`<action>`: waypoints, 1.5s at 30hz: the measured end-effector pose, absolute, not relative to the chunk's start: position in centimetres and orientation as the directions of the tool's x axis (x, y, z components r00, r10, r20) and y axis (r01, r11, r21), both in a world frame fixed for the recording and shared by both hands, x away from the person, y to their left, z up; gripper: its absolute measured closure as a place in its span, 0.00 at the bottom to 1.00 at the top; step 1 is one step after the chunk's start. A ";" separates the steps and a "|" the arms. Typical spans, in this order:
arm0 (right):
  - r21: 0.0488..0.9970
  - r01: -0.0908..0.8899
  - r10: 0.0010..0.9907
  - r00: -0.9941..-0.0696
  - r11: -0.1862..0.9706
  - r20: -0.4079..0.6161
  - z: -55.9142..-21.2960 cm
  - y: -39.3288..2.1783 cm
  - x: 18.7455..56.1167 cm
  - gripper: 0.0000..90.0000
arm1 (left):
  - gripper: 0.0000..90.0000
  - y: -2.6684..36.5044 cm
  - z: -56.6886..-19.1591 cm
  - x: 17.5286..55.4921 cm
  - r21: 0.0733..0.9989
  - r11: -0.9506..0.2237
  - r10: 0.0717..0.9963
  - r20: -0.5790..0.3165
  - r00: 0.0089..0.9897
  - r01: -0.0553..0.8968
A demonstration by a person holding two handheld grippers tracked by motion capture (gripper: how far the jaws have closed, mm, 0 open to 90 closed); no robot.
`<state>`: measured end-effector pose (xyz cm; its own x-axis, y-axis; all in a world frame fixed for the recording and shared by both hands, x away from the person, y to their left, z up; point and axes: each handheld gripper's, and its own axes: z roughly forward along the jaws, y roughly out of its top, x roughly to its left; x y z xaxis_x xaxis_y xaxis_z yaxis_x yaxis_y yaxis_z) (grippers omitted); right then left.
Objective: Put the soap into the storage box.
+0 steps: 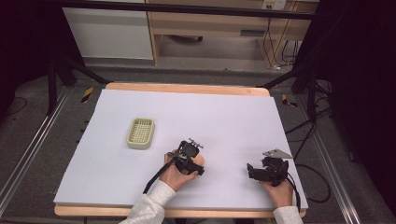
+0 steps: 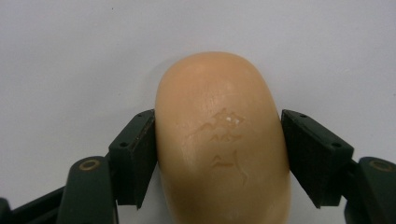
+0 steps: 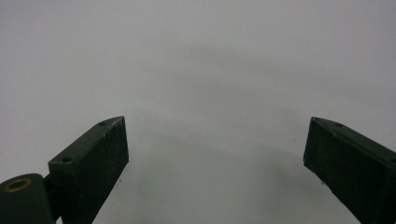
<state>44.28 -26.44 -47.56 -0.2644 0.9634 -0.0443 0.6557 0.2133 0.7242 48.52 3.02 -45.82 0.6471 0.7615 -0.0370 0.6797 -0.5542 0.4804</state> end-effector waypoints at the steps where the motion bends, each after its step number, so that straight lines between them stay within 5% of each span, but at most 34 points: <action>1: 0.724 0.656 0.963 -0.266 0.215 -0.045 -47.6 -26.5 44.3 0.08 | 0.33 3.0 -45.8 48.5 0.485 -0.553 0.761 -0.035 0.647 0.677; 45: 0.728 0.654 0.963 -0.267 0.207 -0.034 -47.5 -26.3 44.2 0.08 | 0.35 7.2 -41.5 47.5 0.574 -0.498 0.768 -0.056 0.638 0.650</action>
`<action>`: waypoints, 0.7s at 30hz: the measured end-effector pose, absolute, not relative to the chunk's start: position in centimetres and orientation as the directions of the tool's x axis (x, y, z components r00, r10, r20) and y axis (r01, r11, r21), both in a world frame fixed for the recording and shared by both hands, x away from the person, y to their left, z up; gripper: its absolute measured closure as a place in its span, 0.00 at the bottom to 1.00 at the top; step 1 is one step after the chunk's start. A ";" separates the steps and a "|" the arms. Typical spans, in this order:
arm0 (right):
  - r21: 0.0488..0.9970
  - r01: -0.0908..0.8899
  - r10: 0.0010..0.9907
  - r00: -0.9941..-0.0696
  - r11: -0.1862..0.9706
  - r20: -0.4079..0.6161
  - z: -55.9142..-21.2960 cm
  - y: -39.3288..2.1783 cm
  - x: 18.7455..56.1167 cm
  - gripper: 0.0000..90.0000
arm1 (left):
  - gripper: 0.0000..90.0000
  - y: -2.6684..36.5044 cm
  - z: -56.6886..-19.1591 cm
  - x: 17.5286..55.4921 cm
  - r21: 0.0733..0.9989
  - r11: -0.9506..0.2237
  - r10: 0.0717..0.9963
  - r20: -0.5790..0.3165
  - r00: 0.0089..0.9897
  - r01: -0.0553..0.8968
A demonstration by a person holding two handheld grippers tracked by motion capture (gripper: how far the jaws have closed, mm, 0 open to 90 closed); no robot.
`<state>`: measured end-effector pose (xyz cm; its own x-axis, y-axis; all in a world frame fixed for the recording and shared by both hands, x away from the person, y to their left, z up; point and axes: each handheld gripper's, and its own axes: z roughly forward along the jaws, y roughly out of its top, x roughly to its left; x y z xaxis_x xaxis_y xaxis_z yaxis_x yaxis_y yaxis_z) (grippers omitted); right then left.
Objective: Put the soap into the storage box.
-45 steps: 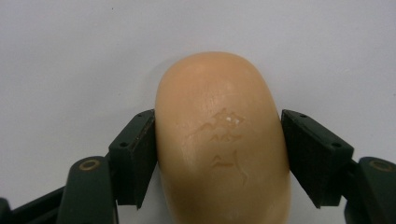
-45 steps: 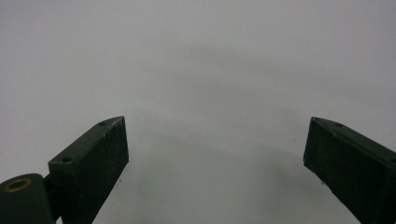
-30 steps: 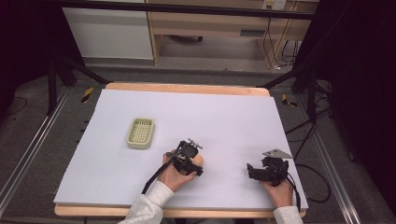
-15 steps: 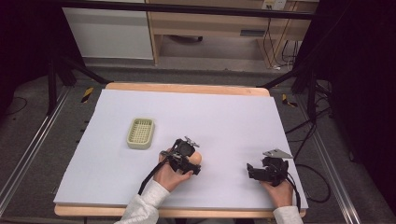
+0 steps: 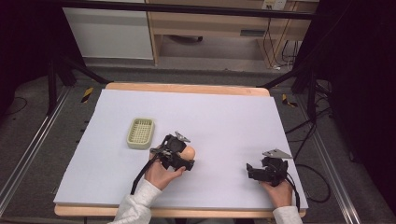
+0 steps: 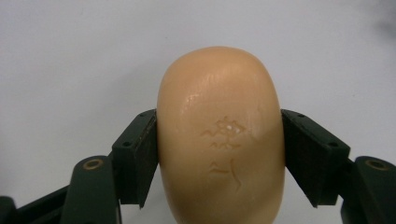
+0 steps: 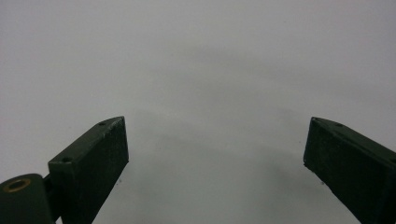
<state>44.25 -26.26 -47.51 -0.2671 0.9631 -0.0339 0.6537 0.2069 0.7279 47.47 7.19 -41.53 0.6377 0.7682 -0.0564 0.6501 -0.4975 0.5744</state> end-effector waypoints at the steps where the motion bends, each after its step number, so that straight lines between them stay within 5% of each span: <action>1: 0.727 0.654 0.963 -0.267 0.207 -0.034 -47.5 -26.3 44.2 0.08 | 0.35 7.4 -41.4 47.5 0.576 -0.495 0.770 -0.057 0.636 0.651; 21: 0.728 0.654 0.964 -0.264 0.206 -0.034 -47.5 -26.3 44.2 0.08 | 0.35 10.8 -40.3 47.8 0.605 -0.434 0.809 -0.065 0.585 0.667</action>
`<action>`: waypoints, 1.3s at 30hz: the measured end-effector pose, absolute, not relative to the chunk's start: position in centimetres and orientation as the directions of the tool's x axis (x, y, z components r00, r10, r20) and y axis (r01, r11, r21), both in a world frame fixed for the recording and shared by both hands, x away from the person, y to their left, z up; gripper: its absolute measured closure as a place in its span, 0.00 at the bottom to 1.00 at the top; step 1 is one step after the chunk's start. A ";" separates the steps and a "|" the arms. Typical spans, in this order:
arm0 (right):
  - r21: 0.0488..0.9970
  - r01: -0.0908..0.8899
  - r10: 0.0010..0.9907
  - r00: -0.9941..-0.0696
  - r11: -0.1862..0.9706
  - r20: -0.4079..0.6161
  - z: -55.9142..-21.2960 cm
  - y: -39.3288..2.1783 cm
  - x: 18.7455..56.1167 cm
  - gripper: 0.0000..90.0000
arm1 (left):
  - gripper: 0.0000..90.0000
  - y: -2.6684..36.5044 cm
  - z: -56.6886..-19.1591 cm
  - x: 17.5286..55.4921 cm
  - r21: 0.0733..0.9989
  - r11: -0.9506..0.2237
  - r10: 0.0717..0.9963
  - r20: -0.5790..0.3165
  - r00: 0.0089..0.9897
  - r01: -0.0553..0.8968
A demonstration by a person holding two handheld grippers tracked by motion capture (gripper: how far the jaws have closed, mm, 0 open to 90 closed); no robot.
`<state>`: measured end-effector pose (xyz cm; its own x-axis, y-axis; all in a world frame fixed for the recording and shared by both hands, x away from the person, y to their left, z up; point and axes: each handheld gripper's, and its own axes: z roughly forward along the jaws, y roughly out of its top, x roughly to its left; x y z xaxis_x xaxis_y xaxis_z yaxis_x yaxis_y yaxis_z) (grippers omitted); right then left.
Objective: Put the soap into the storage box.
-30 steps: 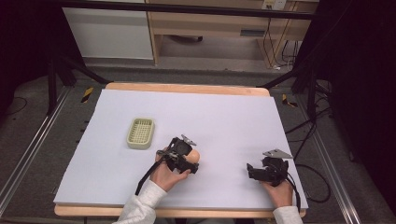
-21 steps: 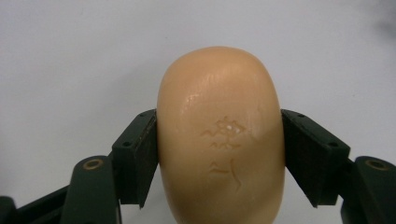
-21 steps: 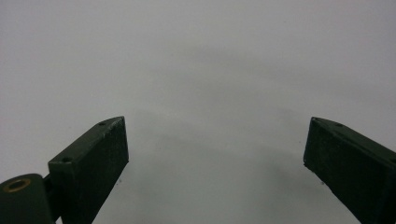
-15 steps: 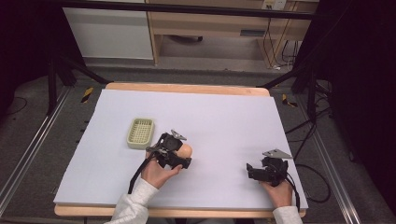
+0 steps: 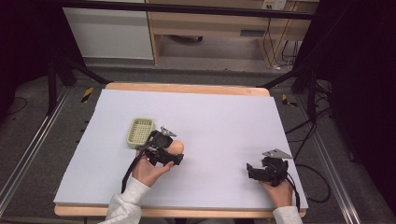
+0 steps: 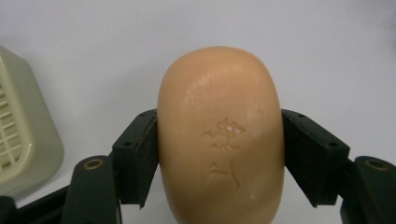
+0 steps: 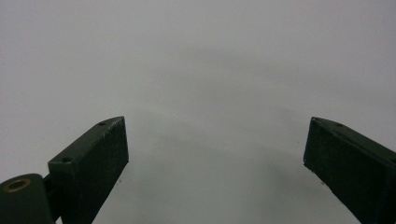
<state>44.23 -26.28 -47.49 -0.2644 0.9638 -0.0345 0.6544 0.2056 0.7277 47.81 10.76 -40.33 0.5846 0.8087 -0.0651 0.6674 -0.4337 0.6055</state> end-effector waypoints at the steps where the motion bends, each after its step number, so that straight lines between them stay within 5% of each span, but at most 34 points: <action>1: 0.728 0.654 0.964 -0.265 0.206 -0.035 -47.5 -26.3 44.2 0.08 | 0.35 11.0 -40.2 47.9 0.609 -0.426 0.813 -0.068 0.579 0.669; 39: 0.730 0.650 0.963 -0.266 0.211 -0.042 -47.4 -26.4 44.2 0.08 | 0.35 15.9 -37.1 50.9 0.651 -0.322 0.886 -0.047 0.461 0.687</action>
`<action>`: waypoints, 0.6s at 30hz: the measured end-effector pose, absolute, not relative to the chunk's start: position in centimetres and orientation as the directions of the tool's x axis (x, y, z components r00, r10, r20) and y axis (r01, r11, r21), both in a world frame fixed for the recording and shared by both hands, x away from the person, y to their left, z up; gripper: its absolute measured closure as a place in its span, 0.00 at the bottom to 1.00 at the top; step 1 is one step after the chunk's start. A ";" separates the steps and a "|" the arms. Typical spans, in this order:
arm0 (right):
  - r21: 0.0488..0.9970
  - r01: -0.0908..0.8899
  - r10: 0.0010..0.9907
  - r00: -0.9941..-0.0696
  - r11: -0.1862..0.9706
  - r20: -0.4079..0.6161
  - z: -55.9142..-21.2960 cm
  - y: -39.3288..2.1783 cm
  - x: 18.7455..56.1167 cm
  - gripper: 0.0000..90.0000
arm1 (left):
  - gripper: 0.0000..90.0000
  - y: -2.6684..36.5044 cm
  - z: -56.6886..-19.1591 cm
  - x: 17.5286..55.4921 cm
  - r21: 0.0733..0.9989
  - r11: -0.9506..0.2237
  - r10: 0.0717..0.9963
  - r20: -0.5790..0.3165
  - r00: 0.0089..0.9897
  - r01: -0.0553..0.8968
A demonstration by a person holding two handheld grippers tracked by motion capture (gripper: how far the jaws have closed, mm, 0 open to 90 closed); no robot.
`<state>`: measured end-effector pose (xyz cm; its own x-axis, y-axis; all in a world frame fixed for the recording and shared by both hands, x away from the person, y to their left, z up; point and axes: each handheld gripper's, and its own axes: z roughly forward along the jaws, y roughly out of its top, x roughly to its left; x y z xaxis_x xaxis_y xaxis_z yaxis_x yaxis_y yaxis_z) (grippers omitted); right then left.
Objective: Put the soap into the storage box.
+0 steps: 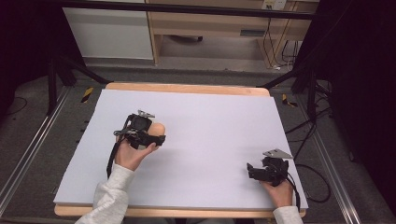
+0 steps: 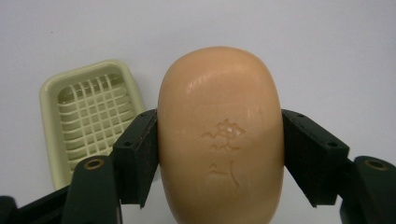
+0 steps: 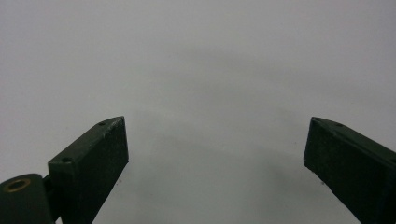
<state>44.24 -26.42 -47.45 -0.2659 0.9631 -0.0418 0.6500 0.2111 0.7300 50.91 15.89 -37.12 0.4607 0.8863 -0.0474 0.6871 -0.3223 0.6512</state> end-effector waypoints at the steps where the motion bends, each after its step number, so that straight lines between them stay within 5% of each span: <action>1: 0.730 0.650 0.963 -0.266 0.211 -0.041 -47.5 -26.4 44.3 0.08 | 0.35 16.1 -37.1 51.2 0.652 -0.316 0.889 -0.051 0.456 0.689; 18: 0.733 0.645 0.961 -0.273 0.214 -0.041 -47.4 -26.4 44.2 0.08 | 0.35 18.0 -37.8 53.0 0.654 -0.268 0.913 -0.062 0.404 0.707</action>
